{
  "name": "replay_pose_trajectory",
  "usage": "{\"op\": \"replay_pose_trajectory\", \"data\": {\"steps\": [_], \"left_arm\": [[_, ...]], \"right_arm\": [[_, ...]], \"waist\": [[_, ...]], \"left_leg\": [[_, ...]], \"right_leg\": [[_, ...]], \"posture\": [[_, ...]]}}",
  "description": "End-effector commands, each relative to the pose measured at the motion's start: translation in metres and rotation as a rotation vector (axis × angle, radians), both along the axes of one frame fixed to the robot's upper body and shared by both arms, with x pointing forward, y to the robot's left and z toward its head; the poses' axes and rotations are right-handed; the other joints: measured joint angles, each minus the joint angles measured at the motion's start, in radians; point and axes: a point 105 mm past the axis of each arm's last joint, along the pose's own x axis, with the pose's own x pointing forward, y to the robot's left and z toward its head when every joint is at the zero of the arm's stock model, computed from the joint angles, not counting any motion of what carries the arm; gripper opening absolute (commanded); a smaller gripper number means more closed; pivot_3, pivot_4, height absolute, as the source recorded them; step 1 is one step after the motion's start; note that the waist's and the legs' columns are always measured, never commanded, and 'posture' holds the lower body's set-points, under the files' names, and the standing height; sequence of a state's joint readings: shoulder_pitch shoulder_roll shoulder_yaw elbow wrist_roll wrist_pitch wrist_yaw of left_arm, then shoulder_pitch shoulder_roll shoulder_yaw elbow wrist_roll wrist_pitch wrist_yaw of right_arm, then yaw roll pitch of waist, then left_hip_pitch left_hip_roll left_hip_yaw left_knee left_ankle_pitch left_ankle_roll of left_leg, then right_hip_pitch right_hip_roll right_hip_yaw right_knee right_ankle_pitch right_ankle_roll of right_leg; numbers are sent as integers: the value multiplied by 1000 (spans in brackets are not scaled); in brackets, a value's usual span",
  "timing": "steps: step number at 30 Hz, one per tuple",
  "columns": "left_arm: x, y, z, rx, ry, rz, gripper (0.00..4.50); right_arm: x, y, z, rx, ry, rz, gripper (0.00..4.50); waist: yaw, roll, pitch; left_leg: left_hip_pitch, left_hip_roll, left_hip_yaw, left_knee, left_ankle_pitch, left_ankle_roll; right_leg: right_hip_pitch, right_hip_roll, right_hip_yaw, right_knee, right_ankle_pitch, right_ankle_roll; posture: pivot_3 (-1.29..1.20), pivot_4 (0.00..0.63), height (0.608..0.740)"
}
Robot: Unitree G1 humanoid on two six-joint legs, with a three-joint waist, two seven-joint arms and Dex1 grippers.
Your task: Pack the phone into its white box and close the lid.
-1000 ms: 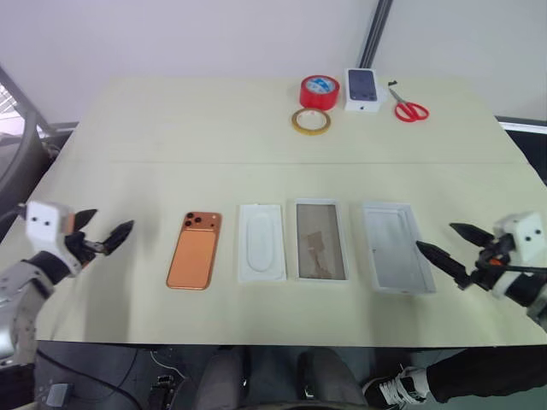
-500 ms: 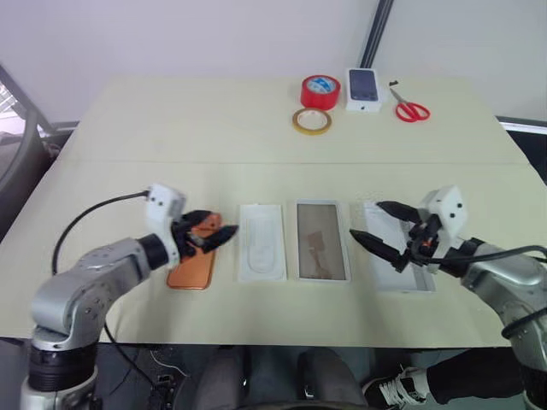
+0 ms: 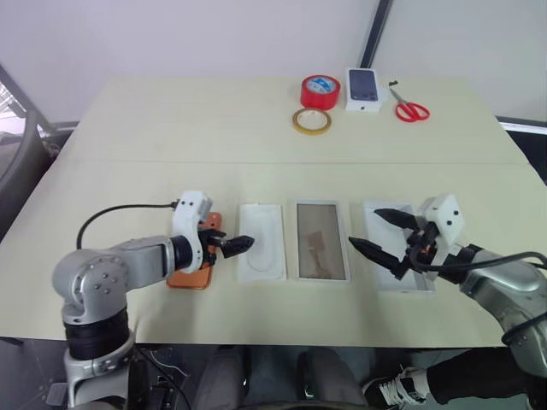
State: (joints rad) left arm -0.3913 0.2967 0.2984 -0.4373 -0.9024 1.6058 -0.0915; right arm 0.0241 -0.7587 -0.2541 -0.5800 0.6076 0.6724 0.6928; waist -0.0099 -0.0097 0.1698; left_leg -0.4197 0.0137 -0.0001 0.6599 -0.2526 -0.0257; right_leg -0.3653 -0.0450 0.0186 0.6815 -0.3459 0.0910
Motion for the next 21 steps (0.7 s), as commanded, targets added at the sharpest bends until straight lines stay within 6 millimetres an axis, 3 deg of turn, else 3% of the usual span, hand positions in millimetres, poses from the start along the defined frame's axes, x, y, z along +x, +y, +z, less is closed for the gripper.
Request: {"op": "replay_pose_trajectory", "data": {"steps": [1, 4, 10, 16, 19, 21], "left_arm": [[6, -8, 3, -35, 7, 13, 4216], [9, -10, 0, -30, 24, 33, 3205], [14, -8, -7, -47, 67, 80, 235], [16, -4, -6, -77, 73, 110, 74], [17, 2, -2, -122, 71, 142, 0], [18, 6, 1, -152, 68, 160, 0]], "right_arm": [[-15, 19, 0, -108, 5, 140, 4500], [-25, 29, -9, -197, 52, 231, 4500], [-29, 45, -31, -397, 132, 350, 4500], [-21, 57, -45, -479, 155, 402, 4500], [-14, 63, -53, -532, 131, 427, 3731], [-11, 68, -55, -547, 111, 438, 2758]], "waist": [[2, -1, 0], [1, -2, 1], [0, -2, 1], [1, -2, 1], [0, -2, 1], [0, -2, 1]], "left_leg": [[0, 0, 0, 0, 0, 0], [0, 0, -1, 1, 0, 0], [0, 0, -2, 1, 0, 0], [-1, 0, -2, 2, 0, 0], [0, 0, -2, 2, 0, -1], [0, 0, -2, 2, 0, -1]], "right_leg": [[0, 0, 0, 0, 0, 0], [1, 0, -1, 0, 0, 0], [1, 0, -1, 0, 0, 0], [1, -1, -1, 0, 0, 0], [0, -1, -1, 0, 0, 0], [0, -1, -1, 0, 0, 0]], "posture": [[0, 150, 725], [0, 150, 725], [0, 150, 725], [0, 150, 725], [0, 150, 725], [0, 150, 725]]}}
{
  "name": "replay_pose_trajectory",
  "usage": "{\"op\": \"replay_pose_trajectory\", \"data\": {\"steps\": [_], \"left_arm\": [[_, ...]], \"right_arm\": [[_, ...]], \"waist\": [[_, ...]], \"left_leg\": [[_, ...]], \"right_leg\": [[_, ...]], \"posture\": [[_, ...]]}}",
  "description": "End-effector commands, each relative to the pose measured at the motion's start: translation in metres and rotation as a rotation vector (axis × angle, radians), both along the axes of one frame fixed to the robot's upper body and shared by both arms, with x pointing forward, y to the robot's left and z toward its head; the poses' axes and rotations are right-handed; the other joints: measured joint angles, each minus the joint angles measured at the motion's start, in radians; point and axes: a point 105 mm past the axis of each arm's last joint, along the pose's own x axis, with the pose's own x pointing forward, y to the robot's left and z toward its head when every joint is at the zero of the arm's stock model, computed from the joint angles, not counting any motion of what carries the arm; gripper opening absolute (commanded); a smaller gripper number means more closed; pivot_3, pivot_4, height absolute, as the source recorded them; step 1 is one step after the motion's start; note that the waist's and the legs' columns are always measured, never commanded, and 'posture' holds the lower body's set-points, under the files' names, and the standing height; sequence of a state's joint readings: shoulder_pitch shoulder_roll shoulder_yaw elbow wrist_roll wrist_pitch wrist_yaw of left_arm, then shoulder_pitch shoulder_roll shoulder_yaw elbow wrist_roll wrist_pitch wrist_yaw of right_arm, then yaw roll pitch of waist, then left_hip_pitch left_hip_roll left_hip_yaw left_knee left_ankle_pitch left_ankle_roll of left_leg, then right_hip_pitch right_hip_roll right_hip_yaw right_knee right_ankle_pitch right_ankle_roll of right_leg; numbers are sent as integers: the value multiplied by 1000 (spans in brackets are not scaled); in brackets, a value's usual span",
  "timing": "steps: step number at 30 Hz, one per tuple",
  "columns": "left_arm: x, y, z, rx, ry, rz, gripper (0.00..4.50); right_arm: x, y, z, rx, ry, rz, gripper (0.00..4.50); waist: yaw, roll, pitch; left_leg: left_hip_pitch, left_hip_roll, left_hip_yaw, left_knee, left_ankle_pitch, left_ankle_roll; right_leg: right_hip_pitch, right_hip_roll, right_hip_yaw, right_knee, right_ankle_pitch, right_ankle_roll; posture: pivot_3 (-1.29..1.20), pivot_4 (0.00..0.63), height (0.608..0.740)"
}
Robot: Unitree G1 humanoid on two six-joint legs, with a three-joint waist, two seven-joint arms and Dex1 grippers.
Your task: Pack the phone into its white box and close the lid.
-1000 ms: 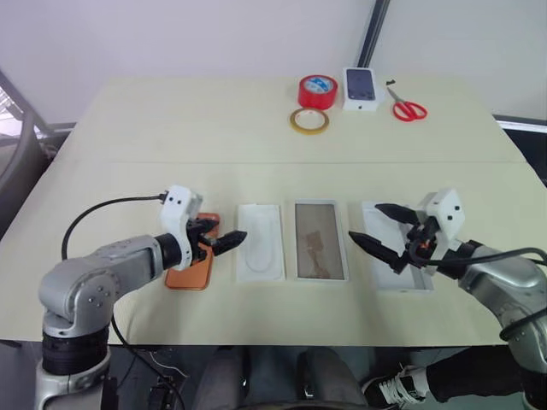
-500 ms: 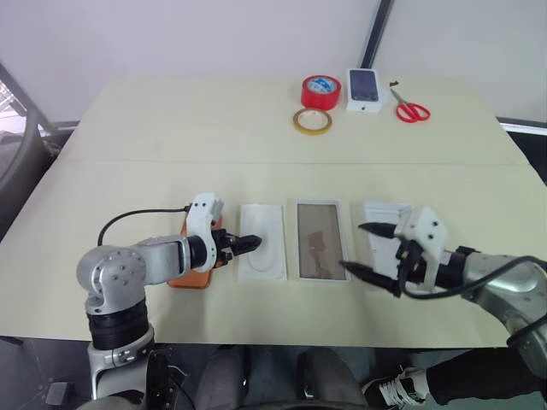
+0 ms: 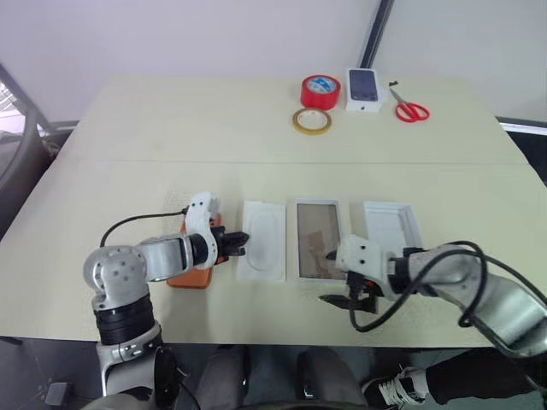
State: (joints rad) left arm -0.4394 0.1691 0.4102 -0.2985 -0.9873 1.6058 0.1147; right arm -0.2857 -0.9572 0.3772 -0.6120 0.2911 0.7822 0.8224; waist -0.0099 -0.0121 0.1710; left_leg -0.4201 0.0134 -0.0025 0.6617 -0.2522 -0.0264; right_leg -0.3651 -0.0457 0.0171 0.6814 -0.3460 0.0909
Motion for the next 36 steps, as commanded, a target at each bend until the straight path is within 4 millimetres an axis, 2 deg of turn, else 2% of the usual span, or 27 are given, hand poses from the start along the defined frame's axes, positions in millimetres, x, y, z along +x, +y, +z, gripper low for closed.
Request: {"op": "replay_pose_trajectory", "data": {"steps": [1, 5, 11, 14, 19, 24, 27, 31, 36], "left_arm": [[2, 9, 10, -46, -26, 37, 0], [7, 24, 21, -103, -44, 91, 0], [20, 49, 42, -145, -88, 174, 0], [25, 55, 55, -173, -118, 180, 0], [29, 55, 70, -220, -145, 162, 0], [27, 46, 67, -214, -133, 141, 0], [27, 39, 62, -213, -118, 141, 0], [27, 20, 53, -211, -81, 121, 0], [25, -2, 41, -188, -37, 92, 0]], "right_arm": [[5, 9, 3, -12, -60, 53, 2251], [2, 19, 5, -8, -73, 135, 148], [2, 37, 7, -4, -107, 241, 65], [6, 49, 4, -8, -134, 288, 65], [28, 73, 2, 12, -185, 311, 65], [46, 89, 5, 58, -223, 276, 65], [41, 88, 21, 132, -195, 260, 893], [36, 62, 39, 141, -222, 190, 2776], [34, 28, 45, 103, -221, 96, 2776]], "waist": [[0, 0, 0], [3, 0, 0], [0, -1, 0], [0, -1, 0], [-2, -3, 0], [-2, -4, 0], [2, -4, 0], [11, -4, 0], [20, -5, 0]], "left_leg": [[0, 0, 0, 0, 0, 0], [0, 0, 0, 0, 0, 0], [0, 0, -1, 0, 0, -1], [-1, 0, -1, 0, 1, -2], [-1, 0, -1, 0, 3, -6], [-1, 0, -1, 0, 4, -7], [-1, 0, -1, 0, 4, -8], [-4, -1, -2, 1, 4, -8], [-5, -1, -1, 1, 4, -7]], "right_leg": [[0, 0, 0, 0, 0, 0], [0, 0, -1, 0, 0, 0], [0, 0, -1, 0, 0, 0], [0, 0, -2, 0, 0, 0], [-1, -1, -2, 0, 0, 0], [-1, -1, -2, 1, 0, 0], [-1, -1, -2, 1, 0, 0], [-4, -2, -2, 1, 0, 0], [-4, -2, -2, 1, 0, 0]], "posture": [[0, 150, 725], [0, 150, 725], [0, 150, 725], [0, 150, 725], [0, 150, 725], [0, 150, 725], [0, 150, 725], [0, 150, 725], [0, 150, 725]]}}
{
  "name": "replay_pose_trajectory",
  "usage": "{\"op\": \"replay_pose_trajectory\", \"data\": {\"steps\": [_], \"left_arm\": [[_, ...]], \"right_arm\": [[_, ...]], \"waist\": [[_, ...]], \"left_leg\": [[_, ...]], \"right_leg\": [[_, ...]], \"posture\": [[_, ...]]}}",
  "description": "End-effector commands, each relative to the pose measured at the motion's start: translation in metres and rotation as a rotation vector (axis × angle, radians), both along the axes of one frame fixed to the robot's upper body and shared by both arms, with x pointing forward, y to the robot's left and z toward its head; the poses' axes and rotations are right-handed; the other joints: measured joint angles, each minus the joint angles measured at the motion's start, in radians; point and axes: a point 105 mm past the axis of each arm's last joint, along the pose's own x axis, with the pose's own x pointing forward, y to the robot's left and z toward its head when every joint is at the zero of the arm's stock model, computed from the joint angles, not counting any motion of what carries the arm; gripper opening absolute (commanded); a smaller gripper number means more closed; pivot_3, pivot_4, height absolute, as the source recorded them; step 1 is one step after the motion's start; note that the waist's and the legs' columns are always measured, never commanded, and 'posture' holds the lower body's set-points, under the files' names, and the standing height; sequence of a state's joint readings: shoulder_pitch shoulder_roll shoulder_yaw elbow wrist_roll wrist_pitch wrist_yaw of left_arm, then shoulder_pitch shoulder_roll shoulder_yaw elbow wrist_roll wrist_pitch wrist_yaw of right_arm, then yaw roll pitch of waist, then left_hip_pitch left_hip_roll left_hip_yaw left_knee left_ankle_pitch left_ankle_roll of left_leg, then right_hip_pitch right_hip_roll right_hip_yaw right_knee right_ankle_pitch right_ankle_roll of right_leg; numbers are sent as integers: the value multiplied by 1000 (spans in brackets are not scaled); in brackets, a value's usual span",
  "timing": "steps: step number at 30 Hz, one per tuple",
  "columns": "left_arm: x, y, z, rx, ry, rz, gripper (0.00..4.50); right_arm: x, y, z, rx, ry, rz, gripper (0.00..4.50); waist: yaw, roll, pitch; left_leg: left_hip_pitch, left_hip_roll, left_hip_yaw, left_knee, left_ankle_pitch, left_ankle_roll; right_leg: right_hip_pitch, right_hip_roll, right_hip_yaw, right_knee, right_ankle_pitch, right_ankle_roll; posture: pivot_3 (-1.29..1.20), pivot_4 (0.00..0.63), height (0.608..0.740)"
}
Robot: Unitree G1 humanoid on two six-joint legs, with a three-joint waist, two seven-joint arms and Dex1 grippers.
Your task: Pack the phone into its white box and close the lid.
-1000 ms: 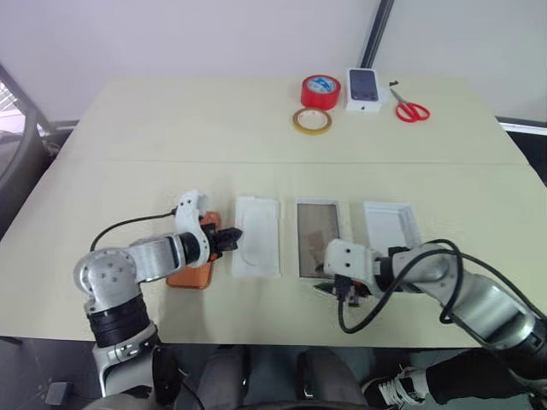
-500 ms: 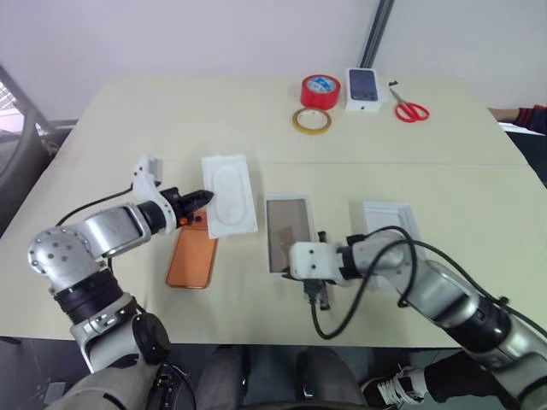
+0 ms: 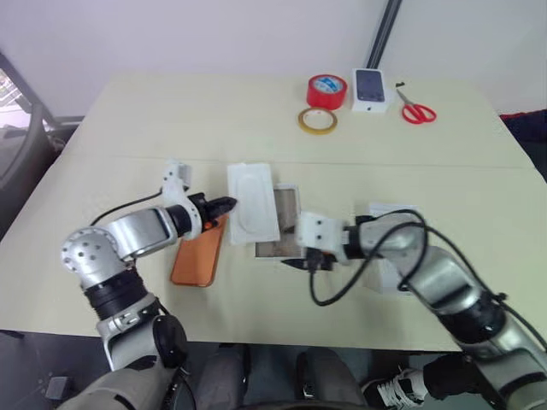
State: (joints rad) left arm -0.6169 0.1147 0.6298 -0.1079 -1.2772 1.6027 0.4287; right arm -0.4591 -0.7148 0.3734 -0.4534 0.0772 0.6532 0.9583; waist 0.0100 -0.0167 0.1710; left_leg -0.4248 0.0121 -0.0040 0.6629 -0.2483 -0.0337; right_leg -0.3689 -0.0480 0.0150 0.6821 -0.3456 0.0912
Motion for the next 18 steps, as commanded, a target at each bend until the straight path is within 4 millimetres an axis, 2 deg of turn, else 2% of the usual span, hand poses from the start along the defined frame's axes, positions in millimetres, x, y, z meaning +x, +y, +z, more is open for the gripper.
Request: {"op": "replay_pose_trajectory", "data": {"steps": [1, 7, 11, 12, 13, 16, 18], "left_arm": [[-3, -13, 0, 24, -15, -18, 0], [-3, -29, -6, 30, 9, -32, 0], [-2, -30, -6, 44, 7, -30, 1373], [-1, -28, -4, 39, -1, -27, 2005], [0, -25, -1, 31, -13, -22, 2452], [2, -17, 10, 13, -54, -7, 2527], [3, -9, 15, 13, -79, 11, 2527]], "right_arm": [[-3, -13, 16, 17, -37, -38, 2776], [4, -27, 19, 16, -69, -112, 2776], [11, -28, 28, 43, -108, -141, 2822], [13, -27, 31, 55, -118, -147, 2822], [14, -25, 33, 70, -121, -149, 2822], [19, -19, 38, 115, -118, -152, 1913], [22, -13, 40, 136, -116, -149, 896]], "waist": [[-1, 0, 0], [-1, 0, 0], [0, 0, 0], [0, 0, 0], [0, 0, 0], [-2, 0, 0], [-3, 0, 0]], "left_leg": [[0, 0, 0, 0, -1, 2], [0, 0, 0, 0, -1, 2], [0, 0, 0, 0, -1, 1], [0, 0, 0, 0, -1, 1], [0, 0, 0, 0, 0, 1], [0, 0, 0, 0, 0, 0], [0, 0, 0, 0, 0, 0]], "right_leg": [[0, 0, 0, 0, 0, 0], [-1, 1, 0, 0, 0, 0], [0, 1, 0, 0, 0, 0], [0, 1, 0, 0, 0, 0], [0, 1, 0, 0, 0, 0], [-1, 1, 1, 0, 0, 0], [-1, 1, 0, 0, 0, 0]], "posture": [[0, 150, 725], [0, 150, 725], [0, 150, 725], [0, 150, 725], [0, 150, 725], [0, 150, 725], [0, 150, 725]]}}
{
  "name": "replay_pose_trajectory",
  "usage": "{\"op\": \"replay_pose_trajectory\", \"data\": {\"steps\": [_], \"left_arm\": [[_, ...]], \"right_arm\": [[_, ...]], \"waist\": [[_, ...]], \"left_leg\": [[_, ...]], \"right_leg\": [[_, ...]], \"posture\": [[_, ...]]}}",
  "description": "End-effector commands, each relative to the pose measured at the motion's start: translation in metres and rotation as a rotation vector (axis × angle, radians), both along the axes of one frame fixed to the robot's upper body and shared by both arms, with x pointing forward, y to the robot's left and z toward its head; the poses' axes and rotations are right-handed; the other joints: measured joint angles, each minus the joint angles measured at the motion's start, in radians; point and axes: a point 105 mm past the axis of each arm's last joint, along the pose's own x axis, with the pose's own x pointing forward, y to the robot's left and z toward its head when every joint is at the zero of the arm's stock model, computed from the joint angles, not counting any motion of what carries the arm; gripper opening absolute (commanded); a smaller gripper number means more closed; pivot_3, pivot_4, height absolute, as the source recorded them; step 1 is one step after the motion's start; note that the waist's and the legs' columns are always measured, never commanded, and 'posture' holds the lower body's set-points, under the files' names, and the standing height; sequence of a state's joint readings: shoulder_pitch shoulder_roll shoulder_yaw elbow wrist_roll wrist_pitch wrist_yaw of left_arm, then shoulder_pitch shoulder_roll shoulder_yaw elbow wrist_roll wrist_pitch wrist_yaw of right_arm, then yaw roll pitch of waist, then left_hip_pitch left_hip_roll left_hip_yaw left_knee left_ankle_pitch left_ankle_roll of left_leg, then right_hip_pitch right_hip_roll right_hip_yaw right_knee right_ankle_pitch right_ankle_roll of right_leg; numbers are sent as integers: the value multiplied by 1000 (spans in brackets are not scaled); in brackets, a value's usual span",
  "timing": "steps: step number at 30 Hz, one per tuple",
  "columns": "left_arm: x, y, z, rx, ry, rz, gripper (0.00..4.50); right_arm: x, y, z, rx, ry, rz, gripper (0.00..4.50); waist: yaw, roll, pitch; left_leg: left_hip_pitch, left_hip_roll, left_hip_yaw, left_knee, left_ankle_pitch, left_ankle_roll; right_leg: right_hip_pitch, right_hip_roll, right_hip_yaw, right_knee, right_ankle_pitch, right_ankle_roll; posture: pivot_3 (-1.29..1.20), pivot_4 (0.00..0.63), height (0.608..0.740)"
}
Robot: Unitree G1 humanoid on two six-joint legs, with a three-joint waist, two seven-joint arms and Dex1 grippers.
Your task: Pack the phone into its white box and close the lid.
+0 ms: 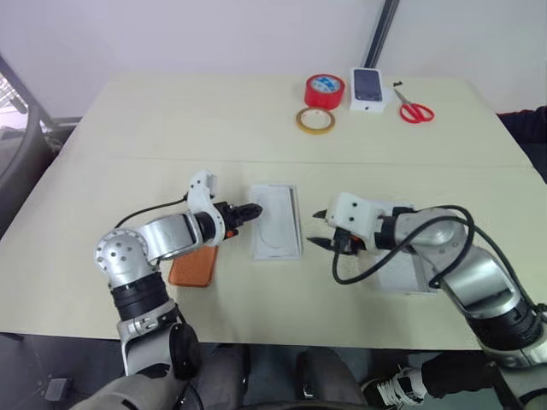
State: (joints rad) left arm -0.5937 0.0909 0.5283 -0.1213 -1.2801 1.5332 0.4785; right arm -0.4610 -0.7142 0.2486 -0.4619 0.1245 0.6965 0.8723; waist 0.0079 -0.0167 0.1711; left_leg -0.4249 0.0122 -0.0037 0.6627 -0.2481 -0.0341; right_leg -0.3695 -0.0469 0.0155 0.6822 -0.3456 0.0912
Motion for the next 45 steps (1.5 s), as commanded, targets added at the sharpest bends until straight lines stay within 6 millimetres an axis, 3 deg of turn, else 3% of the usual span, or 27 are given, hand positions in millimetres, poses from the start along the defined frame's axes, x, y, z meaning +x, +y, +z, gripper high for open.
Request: {"op": "replay_pose_trajectory", "data": {"steps": [1, 2, 5, 10, 16, 22, 31, 35, 40, 44, 45], "left_arm": [[3, 19, 26, 20, -129, 36, 2527], [3, 30, 29, 80, -166, 55, 2527], [1, 58, 34, 224, -255, 84, 2527], [-13, 79, 39, 390, -448, 10, 2527], [-57, 68, 16, 600, -638, -352, 2527], [-85, 64, 1, 577, -667, -503, 2527], [-82, 64, 4, 547, -690, -461, 2527], [-80, 66, 5, 546, -688, -438, 2527], [-71, 86, 12, 548, -660, -309, 2527], [-58, 116, 17, 508, -565, -129, 2527], [-57, 120, 22, 505, -579, -107, 3077]], "right_arm": [[12, 12, 15, 66, -43, -19, 368], [18, 18, 15, 80, -47, -32, 47], [32, 39, 7, 80, -44, -46, 47], [52, 60, -5, 52, -65, -82, 47], [76, 73, -14, 30, -97, -170, 47], [83, 77, -23, -7, -101, -205, 47], [80, 60, -22, -119, -170, -227, 47], [71, 70, -4, -37, -195, -189, 47], [57, 83, 12, 21, -214, -113, 47], [43, 98, 11, 67, -149, -38, 47], [44, 97, 8, 46, -152, -41, 0]], "waist": [[-1, 0, 0], [-4, -1, 0], [-22, 0, 0], [-23, 0, 1], [-22, 0, 1], [-23, 0, 1], [-27, 0, 1], [-28, 0, 1], [-29, 1, 1], [-28, 0, 1], [-28, 0, 1]], "left_leg": [[0, 0, 0, 0, 0, 0], [0, 0, 0, 0, 0, 0], [0, 0, 0, -2, 2, -3], [0, 0, 1, -7, 3, -5], [0, -1, 2, -13, 3, -5], [0, 0, 3, -15, 0, 0], [0, 0, 2, -15, 0, 1], [0, 0, 2, -15, 0, 1], [0, 1, 2, -15, 0, 1], [0, 1, 2, -15, 0, 1], [0, 1, 2, -15, 0, 1]], "right_leg": [[0, 0, 0, 0, 0, 0], [0, 0, 0, 0, 0, 0], [-2, 1, 1, 1, 0, 0], [-4, 0, 1, -1, 0, -1], [-6, -2, 2, -2, 0, -2], [-8, -3, 1, -1, -1, -5], [-8, -3, 1, 0, -1, -6], [-8, -2, 1, 0, -1, -5], [-8, -1, 1, 1, -1, -5], [-8, -1, 0, 1, -1, -5], [-8, -1, 0, 1, -1, -5]], "posture": [[0, 150, 725], [0, 150, 725], [0, 150, 725], [0, 150, 725], [0, 150, 725], [0, 150, 725], [0, 150, 725], [0, 150, 725], [0, 150, 725], [0, 150, 725], [0, 150, 725]]}}
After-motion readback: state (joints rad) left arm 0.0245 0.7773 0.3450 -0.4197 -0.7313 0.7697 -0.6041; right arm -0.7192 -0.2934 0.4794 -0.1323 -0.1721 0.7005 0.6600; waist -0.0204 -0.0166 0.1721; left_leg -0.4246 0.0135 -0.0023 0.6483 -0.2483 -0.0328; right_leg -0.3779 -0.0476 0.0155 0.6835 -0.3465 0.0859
